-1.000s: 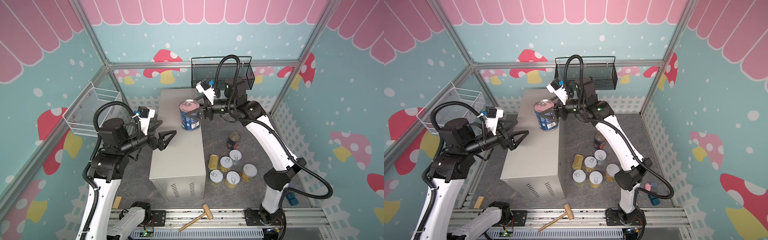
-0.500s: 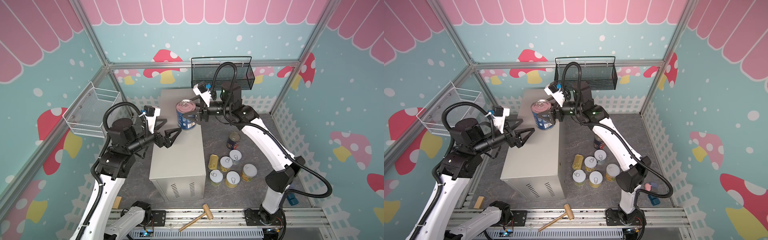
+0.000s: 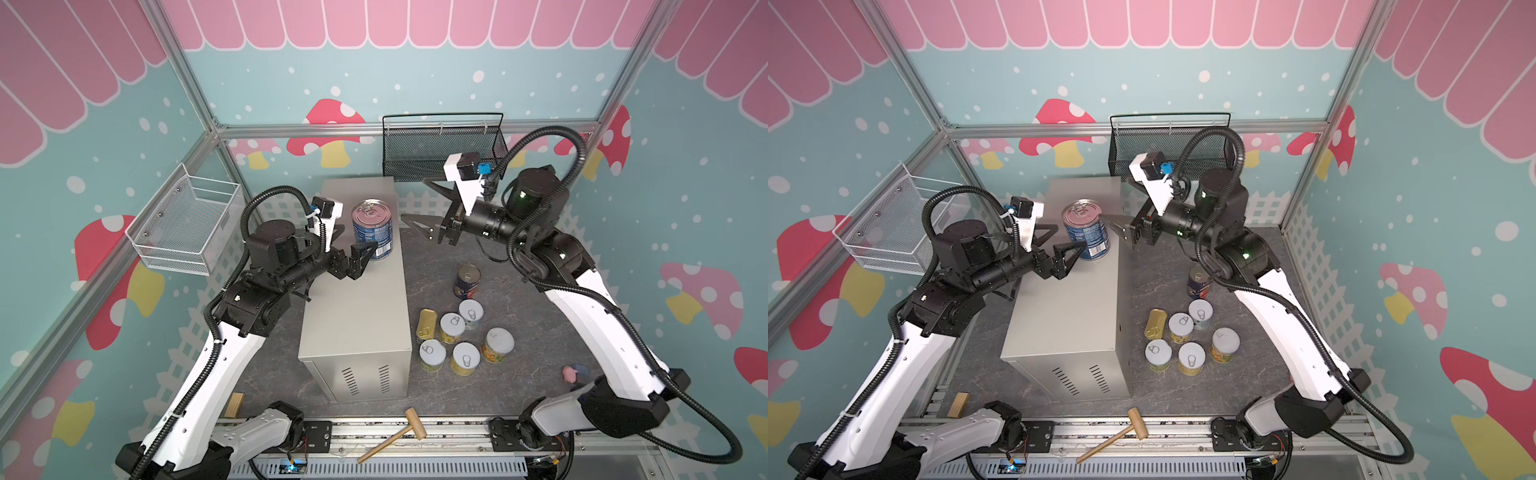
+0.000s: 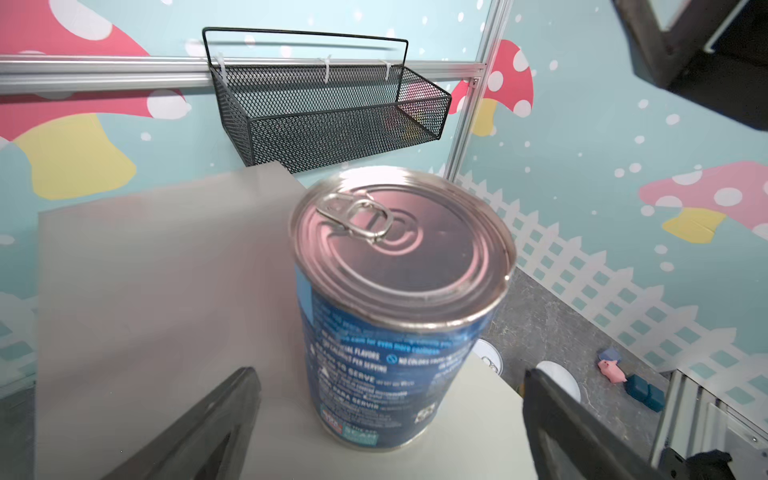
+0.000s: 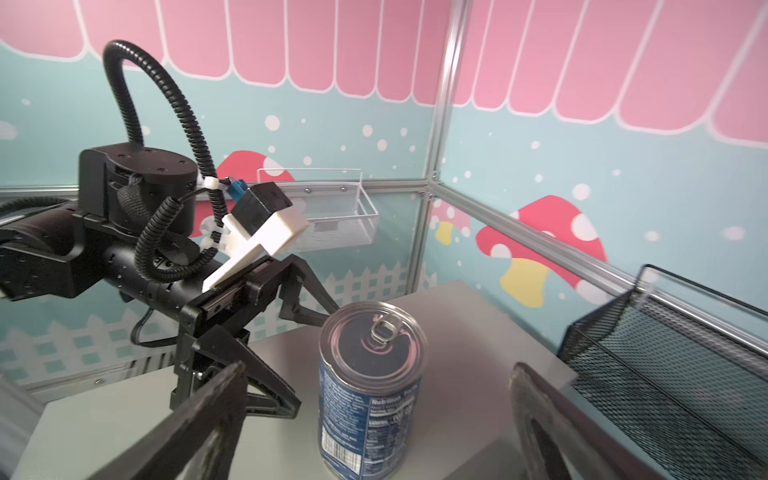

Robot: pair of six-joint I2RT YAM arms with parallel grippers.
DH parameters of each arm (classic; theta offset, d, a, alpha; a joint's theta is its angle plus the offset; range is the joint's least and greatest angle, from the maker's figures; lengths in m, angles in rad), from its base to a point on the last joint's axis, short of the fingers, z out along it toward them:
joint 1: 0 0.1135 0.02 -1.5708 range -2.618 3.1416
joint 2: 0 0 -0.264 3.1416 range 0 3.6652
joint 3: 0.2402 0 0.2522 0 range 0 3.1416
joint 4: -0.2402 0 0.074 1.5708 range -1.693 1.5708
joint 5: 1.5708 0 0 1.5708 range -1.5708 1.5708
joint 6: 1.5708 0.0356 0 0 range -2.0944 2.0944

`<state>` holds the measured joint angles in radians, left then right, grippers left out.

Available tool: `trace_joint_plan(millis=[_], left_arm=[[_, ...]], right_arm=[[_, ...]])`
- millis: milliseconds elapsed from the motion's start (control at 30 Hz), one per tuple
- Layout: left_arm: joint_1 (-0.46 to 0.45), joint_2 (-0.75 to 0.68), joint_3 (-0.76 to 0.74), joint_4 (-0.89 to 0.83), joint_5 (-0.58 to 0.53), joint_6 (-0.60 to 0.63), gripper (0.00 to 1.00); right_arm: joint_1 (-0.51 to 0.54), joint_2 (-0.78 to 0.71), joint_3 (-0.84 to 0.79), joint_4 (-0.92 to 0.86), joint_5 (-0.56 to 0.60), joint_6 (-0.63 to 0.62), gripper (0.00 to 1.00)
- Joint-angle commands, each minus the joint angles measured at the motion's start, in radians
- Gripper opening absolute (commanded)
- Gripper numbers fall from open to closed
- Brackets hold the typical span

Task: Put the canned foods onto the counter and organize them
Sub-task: 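Set the blue can on the cabinet top and open the right gripper, then grasp the blue can with the left gripper while the right gripper returns to the cans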

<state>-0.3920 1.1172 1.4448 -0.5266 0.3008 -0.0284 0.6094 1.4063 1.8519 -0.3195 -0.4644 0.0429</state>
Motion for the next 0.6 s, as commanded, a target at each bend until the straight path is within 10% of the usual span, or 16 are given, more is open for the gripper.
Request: trace_joint_plan(millis=[0, 567], left_arm=[[-0.013, 0.027, 0.051, 0.011, -0.053, 0.032, 1.00], [-0.052, 0.157, 0.169, 0.030, -0.047, 0.045, 0.93]], right_arm=[[-0.003, -0.061, -0.125, 0.002, 0.197, -0.064, 0.99], [-0.003, -0.373, -0.678, 0.069, 0.288, -0.063, 0.99]])
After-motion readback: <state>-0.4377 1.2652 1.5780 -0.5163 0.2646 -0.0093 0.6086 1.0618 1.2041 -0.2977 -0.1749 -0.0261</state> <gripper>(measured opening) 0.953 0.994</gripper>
